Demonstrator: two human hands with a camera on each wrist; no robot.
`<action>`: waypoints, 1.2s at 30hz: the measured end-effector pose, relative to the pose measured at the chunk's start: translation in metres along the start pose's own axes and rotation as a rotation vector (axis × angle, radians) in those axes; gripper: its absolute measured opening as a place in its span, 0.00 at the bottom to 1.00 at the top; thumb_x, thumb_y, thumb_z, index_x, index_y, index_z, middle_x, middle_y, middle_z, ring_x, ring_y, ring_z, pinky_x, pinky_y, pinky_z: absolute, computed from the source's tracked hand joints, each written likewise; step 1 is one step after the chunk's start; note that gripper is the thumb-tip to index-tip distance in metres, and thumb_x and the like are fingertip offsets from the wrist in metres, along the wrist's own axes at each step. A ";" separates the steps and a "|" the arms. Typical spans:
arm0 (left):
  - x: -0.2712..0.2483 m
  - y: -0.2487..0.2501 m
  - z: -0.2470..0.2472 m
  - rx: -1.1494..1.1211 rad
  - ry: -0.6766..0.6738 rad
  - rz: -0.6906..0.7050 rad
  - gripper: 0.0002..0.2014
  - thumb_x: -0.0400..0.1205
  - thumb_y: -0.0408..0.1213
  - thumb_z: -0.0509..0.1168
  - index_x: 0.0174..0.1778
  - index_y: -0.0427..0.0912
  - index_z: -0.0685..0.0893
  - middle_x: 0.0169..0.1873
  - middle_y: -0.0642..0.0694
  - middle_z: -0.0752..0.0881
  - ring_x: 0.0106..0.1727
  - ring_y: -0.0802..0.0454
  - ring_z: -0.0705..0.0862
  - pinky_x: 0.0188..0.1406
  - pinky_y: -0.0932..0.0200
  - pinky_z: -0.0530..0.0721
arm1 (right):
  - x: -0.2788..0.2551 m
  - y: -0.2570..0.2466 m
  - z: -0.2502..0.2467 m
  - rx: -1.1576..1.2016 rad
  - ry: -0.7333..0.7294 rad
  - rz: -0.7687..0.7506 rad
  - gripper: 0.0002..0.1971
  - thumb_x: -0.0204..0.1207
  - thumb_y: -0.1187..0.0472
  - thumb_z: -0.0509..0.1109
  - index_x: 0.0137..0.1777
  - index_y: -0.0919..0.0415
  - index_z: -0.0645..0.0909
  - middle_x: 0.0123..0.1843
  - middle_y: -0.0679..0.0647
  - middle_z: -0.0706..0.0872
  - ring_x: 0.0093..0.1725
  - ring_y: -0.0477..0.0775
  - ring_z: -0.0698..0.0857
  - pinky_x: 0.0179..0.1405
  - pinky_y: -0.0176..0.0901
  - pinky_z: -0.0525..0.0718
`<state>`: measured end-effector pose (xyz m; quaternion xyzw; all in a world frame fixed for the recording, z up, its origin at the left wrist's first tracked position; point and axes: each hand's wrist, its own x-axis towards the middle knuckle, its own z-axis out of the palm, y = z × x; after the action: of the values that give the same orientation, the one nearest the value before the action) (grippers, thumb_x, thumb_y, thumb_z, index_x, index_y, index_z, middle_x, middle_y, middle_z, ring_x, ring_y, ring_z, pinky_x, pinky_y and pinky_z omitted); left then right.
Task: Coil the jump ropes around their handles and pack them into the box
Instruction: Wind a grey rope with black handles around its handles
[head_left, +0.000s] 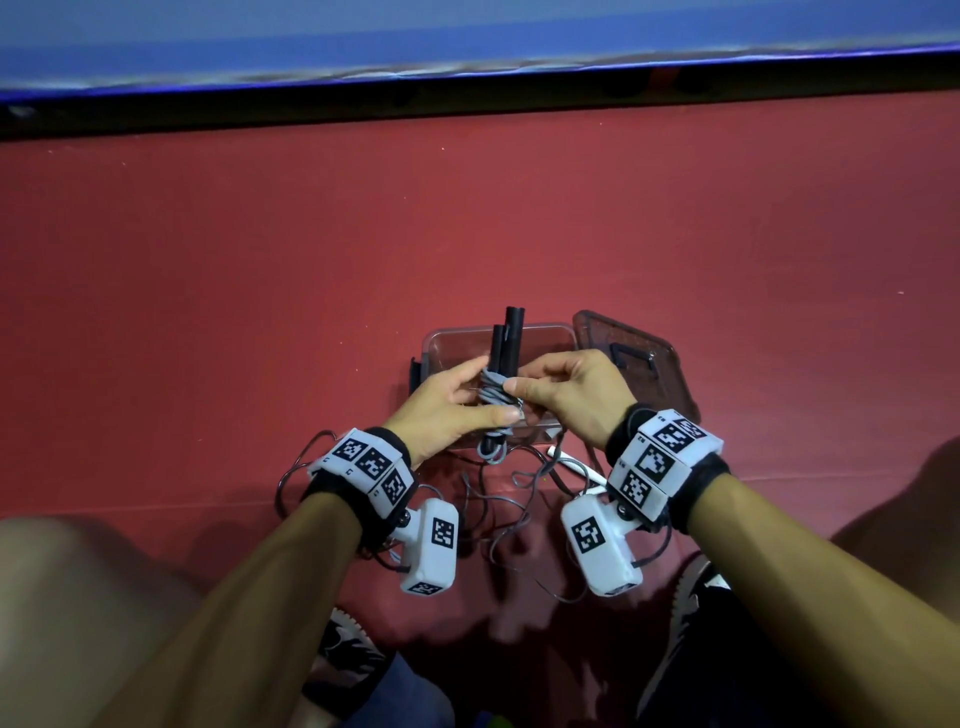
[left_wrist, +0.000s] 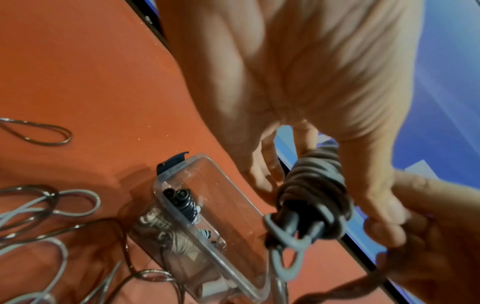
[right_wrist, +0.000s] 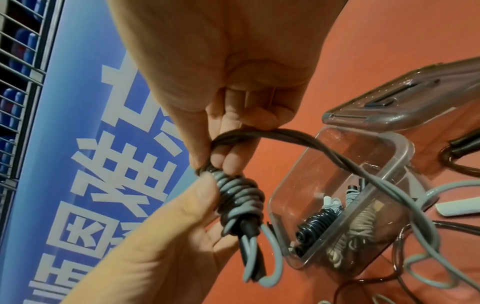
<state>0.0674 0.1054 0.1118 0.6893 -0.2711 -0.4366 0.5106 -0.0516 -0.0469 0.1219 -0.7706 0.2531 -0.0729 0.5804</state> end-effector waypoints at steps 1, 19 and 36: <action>0.000 0.000 0.001 0.027 0.001 0.010 0.37 0.75 0.33 0.80 0.81 0.47 0.76 0.66 0.49 0.88 0.65 0.57 0.87 0.68 0.61 0.83 | 0.000 -0.001 0.000 0.002 0.002 -0.004 0.12 0.67 0.45 0.82 0.39 0.54 0.91 0.31 0.56 0.90 0.32 0.56 0.88 0.49 0.68 0.89; 0.001 -0.003 -0.002 -0.008 -0.059 -0.018 0.27 0.82 0.18 0.65 0.73 0.47 0.80 0.62 0.44 0.90 0.65 0.51 0.88 0.68 0.57 0.82 | 0.000 -0.006 -0.004 -0.141 -0.082 -0.060 0.18 0.80 0.48 0.74 0.33 0.59 0.88 0.33 0.74 0.84 0.29 0.58 0.76 0.38 0.57 0.83; 0.008 -0.013 -0.006 0.079 0.130 0.025 0.28 0.72 0.31 0.83 0.65 0.44 0.79 0.55 0.47 0.92 0.54 0.53 0.92 0.56 0.55 0.89 | -0.005 -0.017 -0.001 -0.010 -0.152 0.060 0.14 0.82 0.59 0.71 0.36 0.64 0.89 0.33 0.69 0.87 0.32 0.58 0.79 0.39 0.49 0.77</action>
<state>0.0750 0.1059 0.0976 0.7324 -0.2631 -0.3734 0.5049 -0.0509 -0.0423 0.1394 -0.7687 0.2317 0.0043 0.5961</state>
